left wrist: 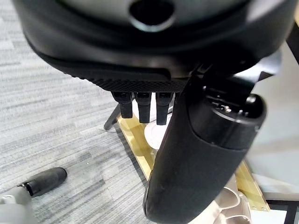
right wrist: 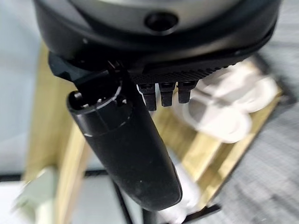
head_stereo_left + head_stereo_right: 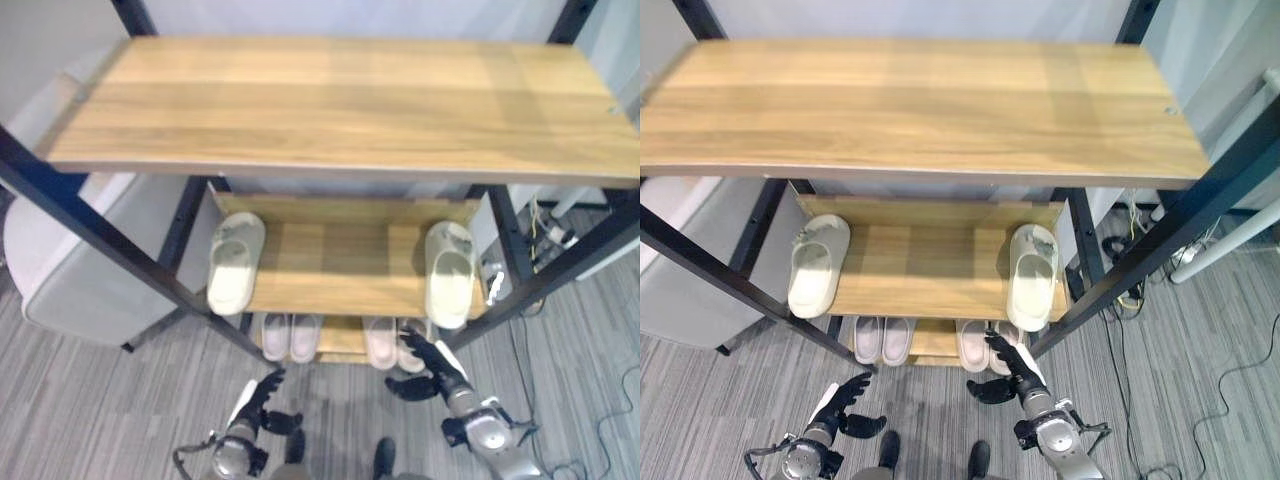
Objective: Arrange the slippers neatly on the shoe rack.
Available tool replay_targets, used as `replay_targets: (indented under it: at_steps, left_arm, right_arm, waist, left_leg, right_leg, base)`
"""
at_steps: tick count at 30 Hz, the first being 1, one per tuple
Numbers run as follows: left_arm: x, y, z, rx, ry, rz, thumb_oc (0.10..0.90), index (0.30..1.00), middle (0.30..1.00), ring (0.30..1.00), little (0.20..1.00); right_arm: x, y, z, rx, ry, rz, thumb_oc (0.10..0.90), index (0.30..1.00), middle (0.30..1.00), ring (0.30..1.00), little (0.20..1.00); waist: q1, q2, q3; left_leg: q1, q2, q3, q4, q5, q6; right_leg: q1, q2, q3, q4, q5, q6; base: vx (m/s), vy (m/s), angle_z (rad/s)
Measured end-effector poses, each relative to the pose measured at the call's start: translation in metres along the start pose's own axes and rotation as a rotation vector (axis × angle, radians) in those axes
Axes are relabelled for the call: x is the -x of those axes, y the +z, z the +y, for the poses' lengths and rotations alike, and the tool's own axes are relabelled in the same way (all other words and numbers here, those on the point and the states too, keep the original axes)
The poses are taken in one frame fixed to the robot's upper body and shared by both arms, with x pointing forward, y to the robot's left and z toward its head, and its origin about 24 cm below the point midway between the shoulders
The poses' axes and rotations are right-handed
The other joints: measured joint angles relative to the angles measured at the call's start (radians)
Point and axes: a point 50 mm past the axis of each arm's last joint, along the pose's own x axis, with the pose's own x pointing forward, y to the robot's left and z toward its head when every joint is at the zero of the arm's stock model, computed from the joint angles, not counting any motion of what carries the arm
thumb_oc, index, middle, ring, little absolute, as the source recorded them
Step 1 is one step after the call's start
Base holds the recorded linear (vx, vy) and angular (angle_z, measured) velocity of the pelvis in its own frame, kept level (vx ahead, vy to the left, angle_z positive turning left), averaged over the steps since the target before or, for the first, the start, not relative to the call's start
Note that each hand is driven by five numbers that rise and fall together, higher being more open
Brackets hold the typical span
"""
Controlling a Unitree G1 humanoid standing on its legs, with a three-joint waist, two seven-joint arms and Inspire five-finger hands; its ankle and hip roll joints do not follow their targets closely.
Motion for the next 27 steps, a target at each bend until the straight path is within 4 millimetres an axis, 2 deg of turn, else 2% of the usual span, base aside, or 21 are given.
replay_targets:
  at_steps: [3, 7, 10, 14, 16, 20, 24, 27]
  left_arm:
    - [0.003, -0.005, -0.008, 0.005, -0.015, 0.016, 0.8, 0.9, 0.9, 0.9, 0.9]
    - [0.01, -0.026, -0.021, 0.019, -0.045, 0.121, 0.8, 0.9, 0.9, 0.9, 0.9]
    - [0.012, -0.029, -0.022, 0.02, -0.045, 0.135, 0.8, 0.9, 0.9, 0.9, 0.9]
    - [0.013, -0.031, -0.023, 0.023, -0.043, 0.142, 0.8, 0.9, 0.9, 0.9, 0.9]
    - [0.015, -0.033, -0.024, 0.023, -0.041, 0.149, 0.8, 0.9, 0.9, 0.9, 0.9]
    - [0.019, -0.04, -0.024, 0.031, -0.035, 0.177, 0.8, 0.9, 0.9, 0.9, 0.9]
    - [0.022, -0.045, -0.024, 0.034, -0.021, 0.192, 0.8, 0.9, 0.9, 0.9, 0.9]
    - [0.024, -0.048, -0.024, 0.037, -0.012, 0.202, 0.8, 0.9, 0.9, 0.9, 0.9]
  right_arm:
    - [-0.001, 0.005, 0.005, 0.001, 0.038, -0.022, 0.8, 0.9, 0.9, 0.9, 0.9]
    - [-0.001, 0.009, 0.025, -0.049, 0.151, -0.024, 0.8, 0.9, 0.9, 0.9, 0.9]
    - [-0.003, 0.023, 0.031, -0.06, 0.196, -0.08, 0.8, 0.9, 0.9, 0.9, 0.9]
    - [-0.007, 0.054, 0.033, -0.079, 0.216, -0.202, 0.8, 0.9, 0.9, 0.9, 0.9]
    - [-0.012, 0.077, 0.024, -0.072, 0.18, -0.301, 0.8, 0.9, 0.9, 0.9, 0.9]
    - [-0.02, 0.101, 0.004, -0.03, 0.079, -0.391, 0.8, 0.9, 0.9, 0.9, 0.9]
    - [-0.022, 0.115, -0.031, 0.179, -0.103, -0.441, 0.8, 0.9, 0.9, 0.9, 0.9]
    - [-0.023, 0.132, -0.051, 0.4, -0.193, -0.494, 0.8, 0.9, 0.9, 0.9, 0.9]
  waist:
    - [0.002, 0.001, -0.005]
    - [0.003, 0.002, -0.031]
    - [0.01, 0.006, -0.038]
    - [0.031, 0.005, -0.056]
    - [0.03, 0.006, -0.06]
    - [0.032, 0.006, -0.06]
    - [0.053, 0.003, -0.062]
    - [0.055, 0.0, -0.063]
  left_leg:
    - [0.007, -0.001, -0.001, -0.001, 0.002, -0.002]
    - [0.041, 0.0, -0.002, -0.016, 0.012, -0.003]
    - [0.049, 0.0, -0.003, -0.019, 0.015, -0.002]
    - [0.049, -0.003, -0.005, -0.019, 0.022, 0.001]
    - [0.051, -0.007, -0.01, -0.019, 0.024, 0.003]
    - [0.05, -0.014, -0.012, -0.019, 0.026, 0.006]
    - [0.048, -0.018, -0.012, -0.02, 0.026, 0.007]
    - [0.046, -0.017, -0.012, -0.02, 0.027, 0.007]
  right_leg:
    - [0.009, -0.001, 0.0, 0.0, 0.002, 0.0]
    - [0.037, 0.001, 0.0, -0.007, -0.006, 0.008]
    - [0.045, 0.0, 0.0, -0.007, -0.003, 0.007]
    - [0.048, -0.002, -0.002, -0.007, 0.0, 0.006]
    - [0.051, -0.004, -0.004, -0.007, 0.002, 0.006]
    - [0.052, -0.011, -0.006, -0.007, 0.005, 0.009]
    - [0.051, -0.016, -0.007, -0.007, 0.006, 0.011]
    - [0.049, -0.015, -0.007, -0.007, 0.006, 0.011]
  base:
    - [0.08, 0.019, 0.02]
    - [0.03, 0.01, 0.02]
    - [0.01, 0.006, 0.01]
    - [0.04, 0.027, 0.03]
    - [0.01, 0.026, 0.06]
    - [0.03, 0.038, 0.03]
    - [0.02, 0.019, 0.0]
    - [0.01, 0.01, 0.0]
